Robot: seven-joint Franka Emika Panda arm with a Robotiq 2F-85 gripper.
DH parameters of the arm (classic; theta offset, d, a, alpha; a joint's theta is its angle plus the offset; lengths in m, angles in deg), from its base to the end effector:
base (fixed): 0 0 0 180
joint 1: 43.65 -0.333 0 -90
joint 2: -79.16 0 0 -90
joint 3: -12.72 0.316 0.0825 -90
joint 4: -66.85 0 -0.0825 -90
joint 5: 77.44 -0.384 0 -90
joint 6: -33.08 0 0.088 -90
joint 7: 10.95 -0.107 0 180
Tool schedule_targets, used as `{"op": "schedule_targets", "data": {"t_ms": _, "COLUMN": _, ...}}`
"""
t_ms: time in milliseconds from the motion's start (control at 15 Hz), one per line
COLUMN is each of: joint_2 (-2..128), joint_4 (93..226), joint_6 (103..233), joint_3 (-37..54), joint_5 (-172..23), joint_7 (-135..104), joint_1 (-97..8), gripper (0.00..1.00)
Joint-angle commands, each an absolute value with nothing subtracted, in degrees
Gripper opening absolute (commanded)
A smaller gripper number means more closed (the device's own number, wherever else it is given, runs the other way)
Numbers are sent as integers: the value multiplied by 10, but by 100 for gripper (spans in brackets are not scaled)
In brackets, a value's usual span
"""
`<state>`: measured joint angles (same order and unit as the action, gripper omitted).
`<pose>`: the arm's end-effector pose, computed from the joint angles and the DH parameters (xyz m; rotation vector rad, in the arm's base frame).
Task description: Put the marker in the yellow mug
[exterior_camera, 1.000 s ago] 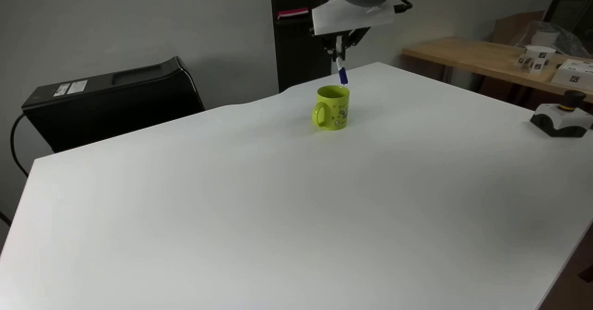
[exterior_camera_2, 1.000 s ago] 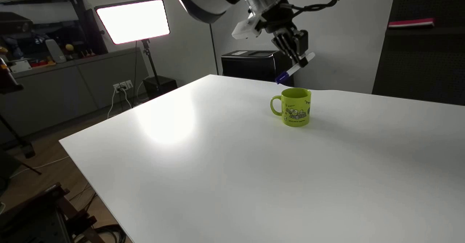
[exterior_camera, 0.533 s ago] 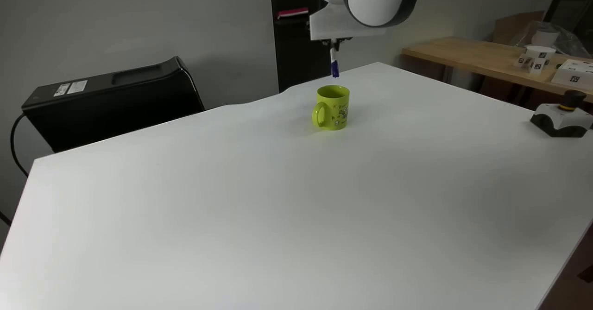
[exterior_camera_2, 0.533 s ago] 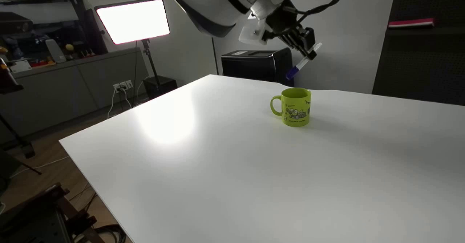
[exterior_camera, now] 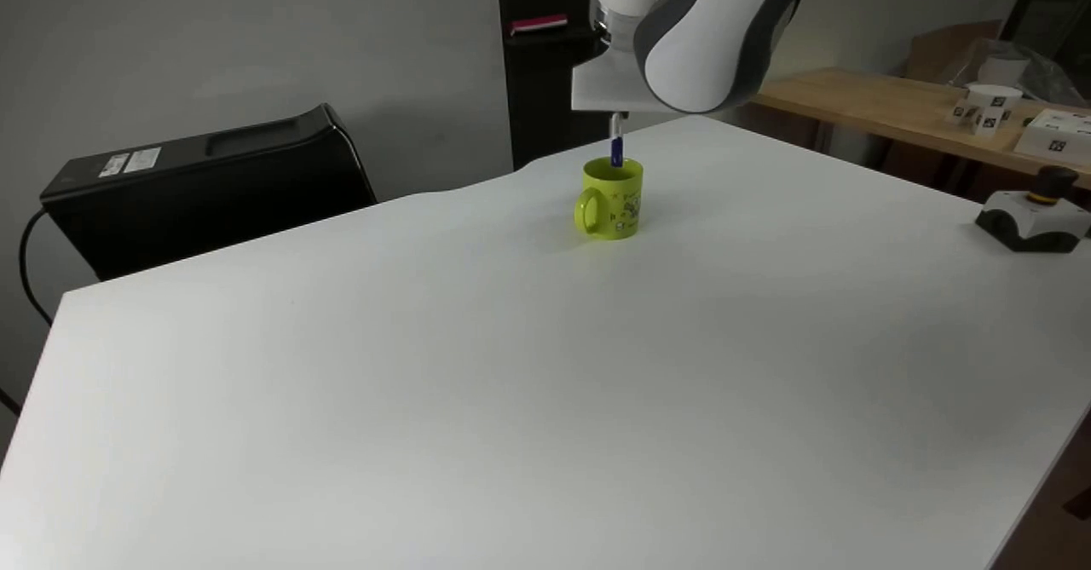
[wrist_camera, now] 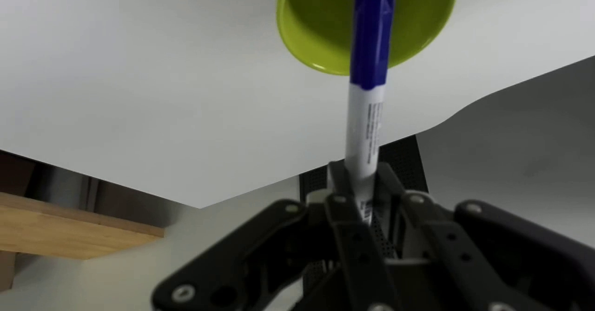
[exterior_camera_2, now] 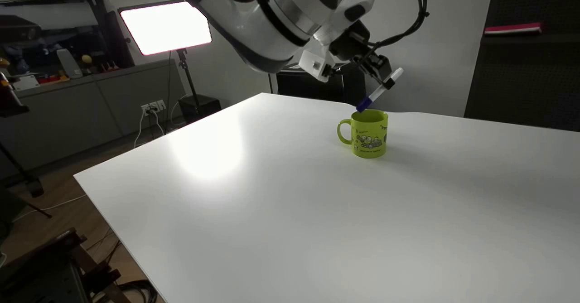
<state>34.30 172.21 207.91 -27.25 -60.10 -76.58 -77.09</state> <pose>0.6846 0.0079 0.2332 2.6128 -0.9022 1.0289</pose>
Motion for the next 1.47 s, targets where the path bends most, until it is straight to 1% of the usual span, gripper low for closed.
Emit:
{"op": "schedule_targets", "data": {"t_ms": 0, "joint_2": 302, "joint_4": 1734, "joint_6": 2105, "joint_3": -321, "joint_5": -656, "joint_7": -770, "joint_1": -812, "gripper": 4}}
{"op": "schedule_targets", "data": {"t_ms": 333, "joint_2": 251, "joint_4": 1740, "joint_6": 2118, "joint_3": -355, "joint_5": -734, "joint_7": -746, "joint_1": -850, "gripper": 4}}
{"op": "schedule_targets", "data": {"t_ms": 733, "joint_2": 218, "joint_4": 1738, "joint_6": 2108, "joint_3": -356, "joint_5": -804, "joint_7": -713, "joint_1": -872, "gripper": 4}}
{"op": "schedule_targets", "data": {"t_ms": 1200, "joint_2": 193, "joint_4": 1729, "joint_6": 2092, "joint_3": -364, "joint_5": -841, "joint_7": -685, "joint_1": -894, "gripper": 4}}
{"op": "schedule_targets", "data": {"t_ms": 1267, "joint_2": 191, "joint_4": 1729, "joint_6": 2088, "joint_3": -367, "joint_5": -844, "joint_7": -683, "joint_1": -897, "gripper": 16}}
{"op": "schedule_targets", "data": {"t_ms": 1333, "joint_2": 193, "joint_4": 1728, "joint_6": 2084, "joint_3": -367, "joint_5": -846, "joint_7": -680, "joint_1": -896, "gripper": 43}}
{"op": "schedule_targets", "data": {"t_ms": 1400, "joint_2": 195, "joint_4": 1727, "joint_6": 2077, "joint_3": -367, "joint_5": -848, "joint_7": -677, "joint_1": -895, "gripper": 44}}
